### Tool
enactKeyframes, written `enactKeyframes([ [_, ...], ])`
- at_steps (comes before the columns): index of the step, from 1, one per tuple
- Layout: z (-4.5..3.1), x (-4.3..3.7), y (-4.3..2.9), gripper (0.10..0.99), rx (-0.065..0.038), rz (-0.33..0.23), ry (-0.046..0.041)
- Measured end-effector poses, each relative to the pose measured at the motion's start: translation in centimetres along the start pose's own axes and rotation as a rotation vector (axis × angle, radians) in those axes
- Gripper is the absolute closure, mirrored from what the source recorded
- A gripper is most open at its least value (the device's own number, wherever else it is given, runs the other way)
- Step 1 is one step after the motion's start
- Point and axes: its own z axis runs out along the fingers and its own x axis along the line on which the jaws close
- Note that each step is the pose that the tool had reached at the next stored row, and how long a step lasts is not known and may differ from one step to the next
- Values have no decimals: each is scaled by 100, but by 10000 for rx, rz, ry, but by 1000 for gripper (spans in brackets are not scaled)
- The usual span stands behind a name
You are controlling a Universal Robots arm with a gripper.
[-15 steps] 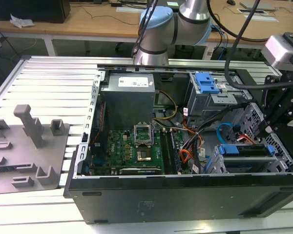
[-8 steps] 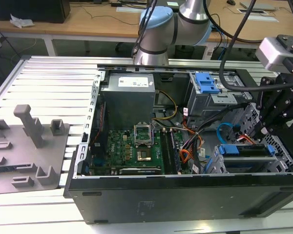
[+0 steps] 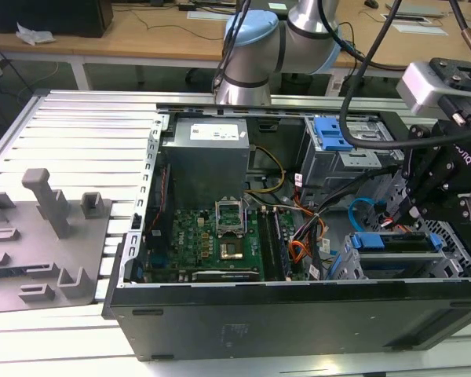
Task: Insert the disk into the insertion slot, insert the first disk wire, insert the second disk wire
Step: 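Insert the first disk wire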
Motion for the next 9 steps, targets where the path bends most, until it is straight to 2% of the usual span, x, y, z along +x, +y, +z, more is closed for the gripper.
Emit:
enactKeyframes([
  [9, 2, 0, 4, 980, 0, 2, -2],
])
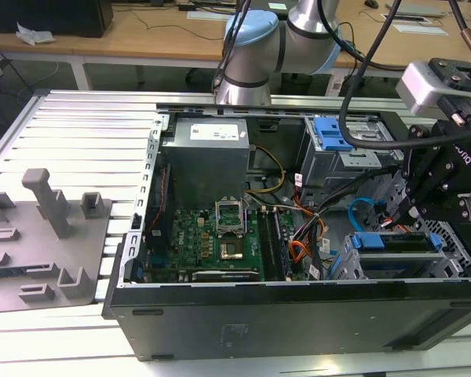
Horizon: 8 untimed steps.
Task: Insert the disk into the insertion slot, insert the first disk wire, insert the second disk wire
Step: 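Insert the first disk wire, then insert the second disk wire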
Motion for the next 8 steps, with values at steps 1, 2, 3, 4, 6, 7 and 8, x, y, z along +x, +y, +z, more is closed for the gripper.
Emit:
enactKeyframes([
  [1, 0, 0, 0, 980, 0, 0, 1],
  [2, 0, 0, 0, 980, 0, -1, 0],
  [3, 1, 0, 1, 980, 0, 0, 0],
  [4, 1, 0, 2, 980, 0, 0, 0],
  [6, 1, 0, 3, 973, 0, 0, 1],
  [7, 1, 0, 3, 851, 0, 0, 0],
  [8, 1, 0, 3, 851, 0, 0, 1],
])
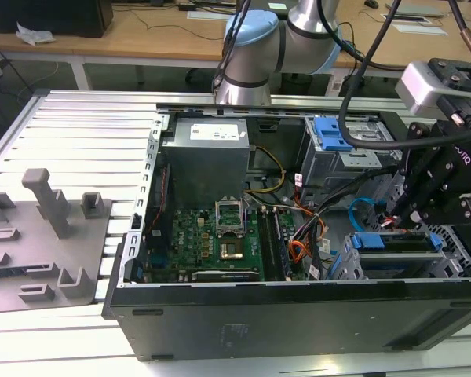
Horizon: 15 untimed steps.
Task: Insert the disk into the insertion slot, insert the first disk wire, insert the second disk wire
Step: 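Insert the second disk wire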
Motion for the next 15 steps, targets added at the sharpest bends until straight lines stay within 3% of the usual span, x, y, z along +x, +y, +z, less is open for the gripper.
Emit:
enactKeyframes([
  [1, 0, 0, 0, 851, 0, 0, 0],
  [2, 0, 0, 1, 784, 0, 0, 0],
  [4, 0, -10, -20, 784, -2, 1, -1],
  [7, 1, -92, -66, 784, -7, -8, 1],
  [12, 17, -294, -59, 784, -8, -22, -8],
  [15, 40, -309, -9, 784, -10, -69, -5],
])
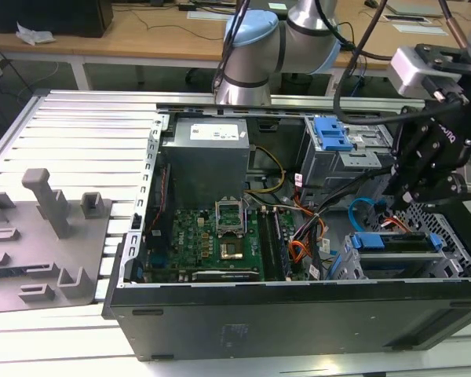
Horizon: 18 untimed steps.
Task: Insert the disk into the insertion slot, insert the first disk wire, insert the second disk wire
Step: 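Insert the second disk wire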
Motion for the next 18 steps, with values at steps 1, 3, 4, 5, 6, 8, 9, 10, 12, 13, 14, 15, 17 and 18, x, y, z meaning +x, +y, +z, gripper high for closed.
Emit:
enactKeyframes([
  [1, 10, 2, 27, 784, 0, -13, 3],
  [3, 57, 7, 107, 784, -4, -107, 15],
  [4, 71, 8, 114, 784, -10, -239, 34],
  [5, 77, 8, 115, 784, -12, -308, 50],
  [6, 82, 8, 114, 784, -13, -341, 75],
  [8, 83, 9, 115, 784, -13, -339, 94],
  [9, 83, 9, 115, 784, -13, -339, 94],
  [10, 83, 9, 115, 796, -13, -339, 94],
  [12, 83, 9, 115, 867, -13, -339, 94],
  [13, 83, 9, 115, 925, -13, -339, 95],
  [14, 83, 9, 115, 925, -13, -339, 95],
  [15, 83, 9, 115, 925, -13, -339, 96],
  [17, 83, 9, 115, 925, -13, -339, 97],
  [18, 84, 9, 115, 925, -13, -339, 97],
])
